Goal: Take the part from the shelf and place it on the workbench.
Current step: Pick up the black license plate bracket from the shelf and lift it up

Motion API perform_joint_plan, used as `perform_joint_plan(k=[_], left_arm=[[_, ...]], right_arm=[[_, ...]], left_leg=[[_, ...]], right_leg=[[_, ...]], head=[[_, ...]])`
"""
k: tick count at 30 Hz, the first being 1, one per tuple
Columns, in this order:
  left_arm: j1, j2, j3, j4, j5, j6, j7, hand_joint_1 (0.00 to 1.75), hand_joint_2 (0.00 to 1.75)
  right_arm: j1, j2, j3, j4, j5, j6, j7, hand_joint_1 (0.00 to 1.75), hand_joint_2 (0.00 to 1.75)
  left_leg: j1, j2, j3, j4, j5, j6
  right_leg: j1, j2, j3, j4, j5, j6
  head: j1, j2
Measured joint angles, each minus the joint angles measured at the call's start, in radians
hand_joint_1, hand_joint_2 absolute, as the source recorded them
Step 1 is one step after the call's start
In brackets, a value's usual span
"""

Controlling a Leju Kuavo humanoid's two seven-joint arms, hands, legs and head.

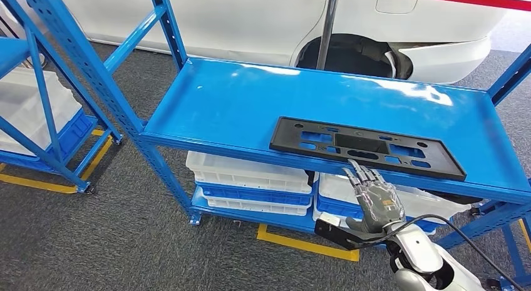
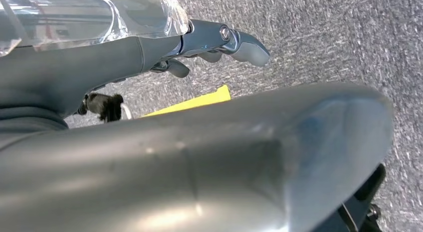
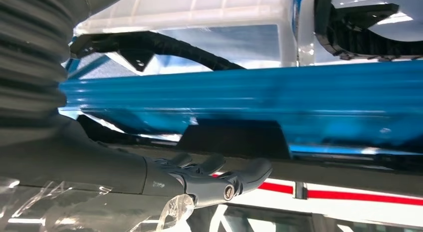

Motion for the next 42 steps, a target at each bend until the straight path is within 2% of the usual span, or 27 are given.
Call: perform_joint_plan(k=[13,42], left_arm=[[0.018,0.007,0.000,0.000,0.017,0.000,0.004,0.00,0.00],[0.020,0.012,-0.001,0.000,0.010,-0.019,0.020,0.00,0.00]], right_arm=[[-0.081,0.047,0.015,0.016,0.068,-0.024,-0.028,0.00,1.75],[-0.112,0.062,0.012,-0.017,0.083,-0.025,-0.024,0.00,1.75]], left_leg=[[0.000,0.000,0.001,0.000,0.000,-0.001],[0.000,0.000,0.001,0.000,0.000,-0.001]], right_leg=[[0.000,0.000,0.001,0.000,0.000,0.000],[0.000,0.000,0.001,0.000,0.000,0.000]], head=[[0.000,0.000],[0.000,0.000]])
